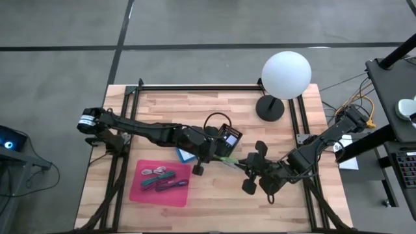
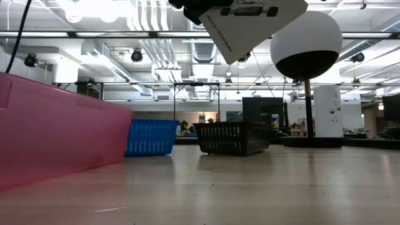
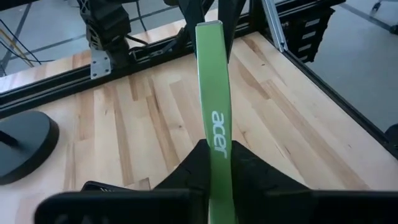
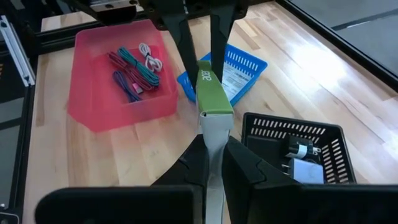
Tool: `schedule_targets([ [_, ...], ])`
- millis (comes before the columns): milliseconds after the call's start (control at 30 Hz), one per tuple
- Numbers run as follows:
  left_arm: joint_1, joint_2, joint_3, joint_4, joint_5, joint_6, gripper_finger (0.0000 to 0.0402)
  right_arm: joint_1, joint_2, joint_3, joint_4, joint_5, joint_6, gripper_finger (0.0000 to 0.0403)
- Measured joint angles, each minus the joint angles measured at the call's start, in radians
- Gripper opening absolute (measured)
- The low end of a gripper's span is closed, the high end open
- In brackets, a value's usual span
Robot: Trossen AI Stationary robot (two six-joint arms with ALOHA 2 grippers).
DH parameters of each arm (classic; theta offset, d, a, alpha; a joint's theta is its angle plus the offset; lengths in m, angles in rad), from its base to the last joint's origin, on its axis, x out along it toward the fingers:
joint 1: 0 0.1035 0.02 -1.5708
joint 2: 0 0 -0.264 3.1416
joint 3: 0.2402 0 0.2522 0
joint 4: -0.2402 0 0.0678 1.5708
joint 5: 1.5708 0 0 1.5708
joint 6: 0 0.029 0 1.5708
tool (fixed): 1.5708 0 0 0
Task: Pick and place items into bin
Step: Put the white card reader box into the blue bin
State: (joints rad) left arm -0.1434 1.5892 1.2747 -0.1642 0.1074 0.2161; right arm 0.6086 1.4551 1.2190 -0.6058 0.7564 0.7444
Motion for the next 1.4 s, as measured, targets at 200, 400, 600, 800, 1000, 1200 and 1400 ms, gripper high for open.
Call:
schedule_targets([
  [200, 0.006, -0.007, -0.001, -0.015, 0.006, 0.026, 0.0021, 0.000, 0.000, 0.000, 0.010, -0.002, 0.003, 0.0027],
  [400, 0.007, -0.051, -0.004, -0.271, -0.043, 0.258, 0.0019, -0.001, 0.000, 0.000, 0.002, -0.111, 0.009, 0.0084],
  [600, 0.026, -0.104, -0.011, -0.475, -0.168, 0.481, 0.0019, -0.002, 0.001, 0.001, -0.038, -0.182, 0.075, 0.0126],
  [800, 0.055, -0.147, -0.026, -0.616, -0.247, 0.636, 0.0019, 0.002, 0.001, 0.001, -0.042, -0.190, 0.120, 0.0141],
  [1000, 0.065, -0.169, -0.041, -0.674, -0.259, 0.718, 0.0019, 0.002, 0.006, -0.004, -0.043, -0.189, 0.121, 0.0135],
  [1200, 0.086, -0.168, -0.061, -0.721, -0.237, 0.788, 0.0018, 0.002, 0.006, -0.019, -0.043, -0.189, 0.123, 0.0124],
  [1400, 0.128, -0.167, -0.104, -0.715, -0.211, 0.862, 0.0018, 0.003, 0.006, -0.046, -0.042, -0.190, 0.204, 0.0116],
])
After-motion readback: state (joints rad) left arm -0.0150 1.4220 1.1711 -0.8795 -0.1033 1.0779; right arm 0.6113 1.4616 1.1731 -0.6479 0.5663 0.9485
